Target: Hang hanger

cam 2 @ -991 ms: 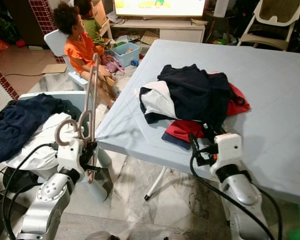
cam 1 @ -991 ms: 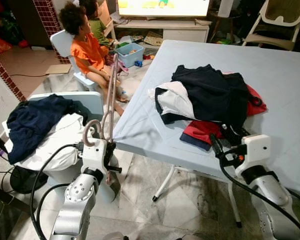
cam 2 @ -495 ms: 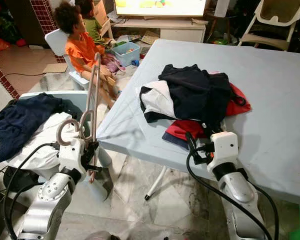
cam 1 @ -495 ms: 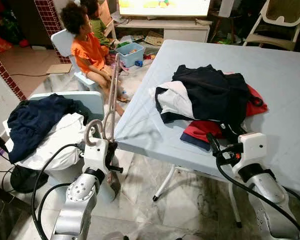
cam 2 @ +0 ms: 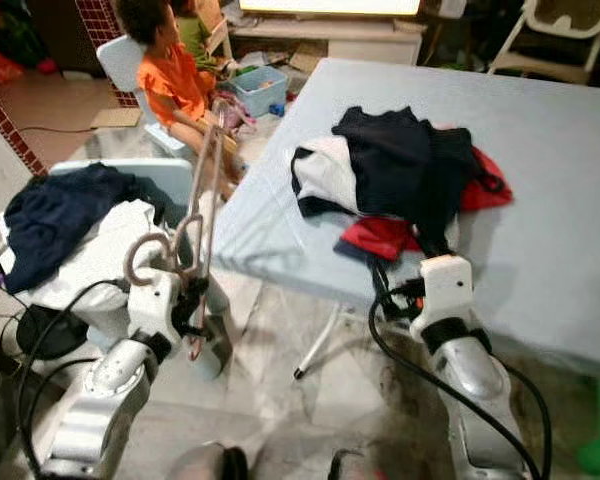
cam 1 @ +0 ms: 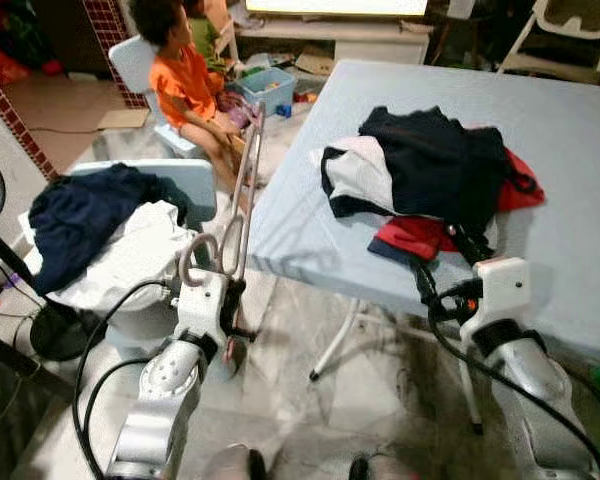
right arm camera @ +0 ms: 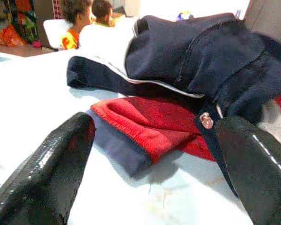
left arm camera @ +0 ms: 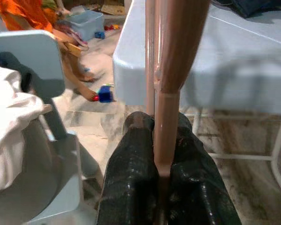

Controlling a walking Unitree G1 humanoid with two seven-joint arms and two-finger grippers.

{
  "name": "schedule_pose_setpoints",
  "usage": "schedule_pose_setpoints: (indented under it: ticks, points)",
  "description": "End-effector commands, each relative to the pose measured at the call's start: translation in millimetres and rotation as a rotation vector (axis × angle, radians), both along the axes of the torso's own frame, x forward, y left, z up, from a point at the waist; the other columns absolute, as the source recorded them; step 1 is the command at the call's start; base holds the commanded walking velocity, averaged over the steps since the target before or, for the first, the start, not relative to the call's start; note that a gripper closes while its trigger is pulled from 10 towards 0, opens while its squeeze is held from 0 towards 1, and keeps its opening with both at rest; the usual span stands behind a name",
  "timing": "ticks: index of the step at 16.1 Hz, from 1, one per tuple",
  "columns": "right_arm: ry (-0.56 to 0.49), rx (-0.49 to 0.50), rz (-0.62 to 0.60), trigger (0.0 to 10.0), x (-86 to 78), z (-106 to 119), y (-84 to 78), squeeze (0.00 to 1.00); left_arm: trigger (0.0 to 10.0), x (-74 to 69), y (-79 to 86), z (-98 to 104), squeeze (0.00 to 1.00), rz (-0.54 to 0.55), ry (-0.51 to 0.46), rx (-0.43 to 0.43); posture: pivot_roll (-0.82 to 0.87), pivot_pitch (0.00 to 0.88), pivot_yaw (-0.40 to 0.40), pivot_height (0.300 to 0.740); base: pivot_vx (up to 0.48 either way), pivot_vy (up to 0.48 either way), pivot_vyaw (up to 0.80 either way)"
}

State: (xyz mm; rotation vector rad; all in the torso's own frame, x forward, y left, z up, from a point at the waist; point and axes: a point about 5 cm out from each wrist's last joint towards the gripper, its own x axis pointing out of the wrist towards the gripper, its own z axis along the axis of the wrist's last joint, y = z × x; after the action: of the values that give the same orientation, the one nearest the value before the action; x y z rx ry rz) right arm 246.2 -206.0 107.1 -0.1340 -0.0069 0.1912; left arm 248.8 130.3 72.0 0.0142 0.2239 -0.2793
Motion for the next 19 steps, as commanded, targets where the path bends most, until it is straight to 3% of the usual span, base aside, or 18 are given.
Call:
schedule_pose_setpoints:
  ticks: [1, 9, 14, 19]
  points:
    - [-0.028, -0.015, 0.002, 10.0, 1.3, 6.4, 0.6, 0.00, 10.0, 0.6, 0.4, 1.0, 0.00, 0.003, -0.004, 0.000, -0.04, 0.000, 0.052, 0.740, -0.255, 0.000, 0.00]
    - [-0.033, -0.033, -0.014, 10.0, 3.1, 6.9, -2.9, 0.00, 10.0, 1.3, -2.3, -0.9, 0.00, -0.011, 0.000, 0.004, -0.04, 0.000, 0.054, 0.740, -0.265, 0.000, 0.00]
    - [-0.021, -0.033, -0.009, 10.0, 3.2, 3.9, -1.9, 0.00, 10.0, 1.8, -2.2, -3.4, 0.00, -0.002, 0.012, -0.014, -0.04, 0.000, 0.051, 0.740, 0.000, 0.000, 0.00]
    - [-0.003, -0.013, -0.033, 10.0, 4.9, 0.2, -1.1, 0.00, 10.0, 7.3, -4.8, -2.5, 0.00, -0.017, 0.017, -0.028, -0.05, 0.000, 0.060, 0.740, 0.000, 0.435, -0.16]
